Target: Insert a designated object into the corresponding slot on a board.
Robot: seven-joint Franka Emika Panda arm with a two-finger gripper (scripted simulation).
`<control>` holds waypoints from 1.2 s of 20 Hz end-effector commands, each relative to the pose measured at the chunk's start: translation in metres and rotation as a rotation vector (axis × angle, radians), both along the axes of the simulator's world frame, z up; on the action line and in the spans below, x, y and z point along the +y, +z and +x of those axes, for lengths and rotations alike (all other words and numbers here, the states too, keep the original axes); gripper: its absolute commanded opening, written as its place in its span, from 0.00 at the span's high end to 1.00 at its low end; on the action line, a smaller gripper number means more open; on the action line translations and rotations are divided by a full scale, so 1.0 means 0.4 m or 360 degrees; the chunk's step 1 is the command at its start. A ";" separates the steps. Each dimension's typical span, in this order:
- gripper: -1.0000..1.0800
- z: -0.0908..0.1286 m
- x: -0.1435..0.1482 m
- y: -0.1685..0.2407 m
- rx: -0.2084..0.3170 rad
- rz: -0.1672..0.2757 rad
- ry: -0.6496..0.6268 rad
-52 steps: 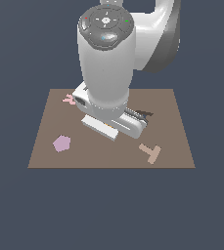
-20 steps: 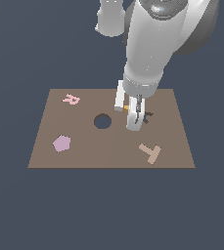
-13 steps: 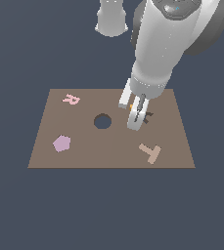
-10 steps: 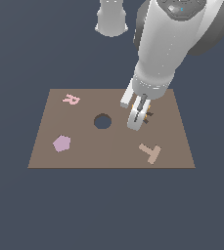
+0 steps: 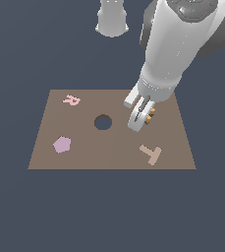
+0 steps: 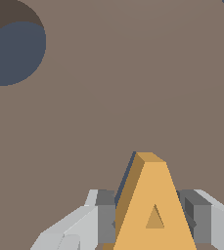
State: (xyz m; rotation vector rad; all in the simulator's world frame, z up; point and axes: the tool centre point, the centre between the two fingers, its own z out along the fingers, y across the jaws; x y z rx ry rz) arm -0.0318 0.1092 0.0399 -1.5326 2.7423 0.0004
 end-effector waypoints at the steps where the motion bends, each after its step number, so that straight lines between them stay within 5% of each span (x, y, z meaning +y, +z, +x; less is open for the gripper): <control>1: 1.00 0.003 0.003 0.000 0.0000 0.0000 -0.0033; 14: 1.00 0.005 0.005 -0.025 -0.0001 0.0001 -0.0052; 15: 0.04 0.005 0.005 -0.025 -0.0001 0.0001 -0.0052; 24: 0.04 0.005 0.005 -0.025 -0.0001 0.0001 -0.0052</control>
